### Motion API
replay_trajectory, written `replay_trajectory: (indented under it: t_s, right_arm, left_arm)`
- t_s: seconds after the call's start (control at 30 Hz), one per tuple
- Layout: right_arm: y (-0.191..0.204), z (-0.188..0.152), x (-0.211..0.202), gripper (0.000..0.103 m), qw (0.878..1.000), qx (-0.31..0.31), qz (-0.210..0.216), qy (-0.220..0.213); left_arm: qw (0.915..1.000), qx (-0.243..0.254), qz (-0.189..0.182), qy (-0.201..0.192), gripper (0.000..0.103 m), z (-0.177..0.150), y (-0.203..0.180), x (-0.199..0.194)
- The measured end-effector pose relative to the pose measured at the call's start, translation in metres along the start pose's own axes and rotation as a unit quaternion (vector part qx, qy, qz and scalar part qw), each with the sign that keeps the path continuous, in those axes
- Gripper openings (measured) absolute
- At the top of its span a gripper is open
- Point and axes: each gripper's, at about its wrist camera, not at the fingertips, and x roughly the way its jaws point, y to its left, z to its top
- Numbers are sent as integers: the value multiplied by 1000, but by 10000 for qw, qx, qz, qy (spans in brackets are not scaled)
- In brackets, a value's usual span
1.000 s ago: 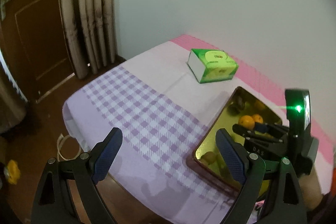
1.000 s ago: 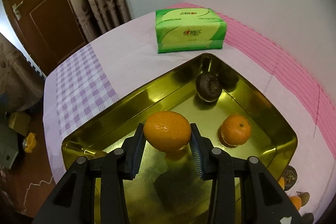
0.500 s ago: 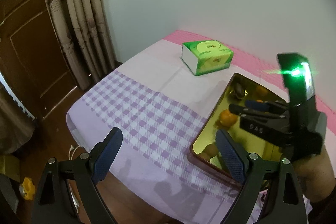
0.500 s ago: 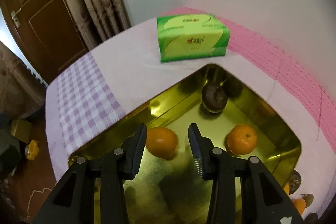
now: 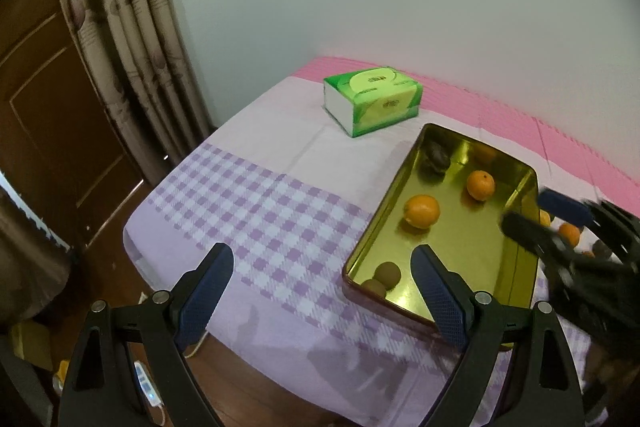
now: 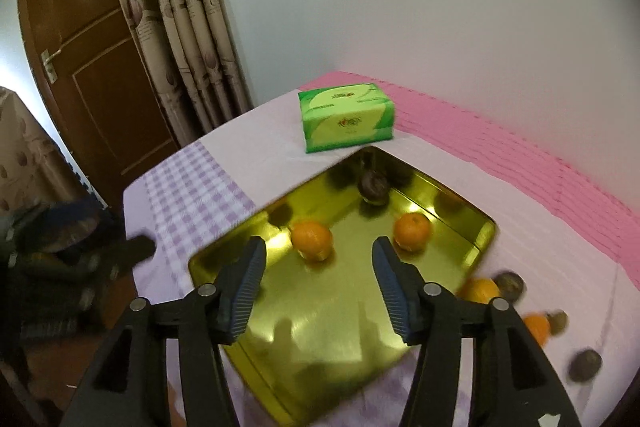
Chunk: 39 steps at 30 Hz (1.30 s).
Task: Organize fruits
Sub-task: 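Carry the kumquat into the tin with the right gripper and release, then move both open grippers back toward the remaining fruit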
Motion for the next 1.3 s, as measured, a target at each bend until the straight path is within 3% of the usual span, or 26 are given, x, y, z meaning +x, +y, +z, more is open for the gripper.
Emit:
replay_trajectory:
  t_s: [0.2, 0.4, 0.73, 1.03, 1.17, 1.3]
  right_arm:
    - [-26, -40, -36, 61, 9990, 15, -441, -3]
    - [-88, -78, -63, 62, 9916, 792, -1011, 124]
    - [-181, -141, -100, 66, 9608, 1857, -2034, 314]
    - [-232, -183, -120, 67, 9347, 2323, -2658, 422]
    - [-246, -198, -124, 67, 9270, 2424, -2823, 477]
    - [-252, -206, -125, 71, 9232, 2478, -2904, 449]
  left_arm:
    - [9996, 236, 47, -119, 90, -3, -12, -7]
    - [9989, 405, 94, -193, 90, -6, -21, -12]
    - [9978, 610, 155, -216, 91, -9, -33, -12]
    - [9941, 1056, 108, -205, 91, -20, -55, -10]
    - [9883, 1473, -266, -304, 91, -26, -72, -15]
    - [9741, 2013, -953, -396, 91, -32, -96, -29]
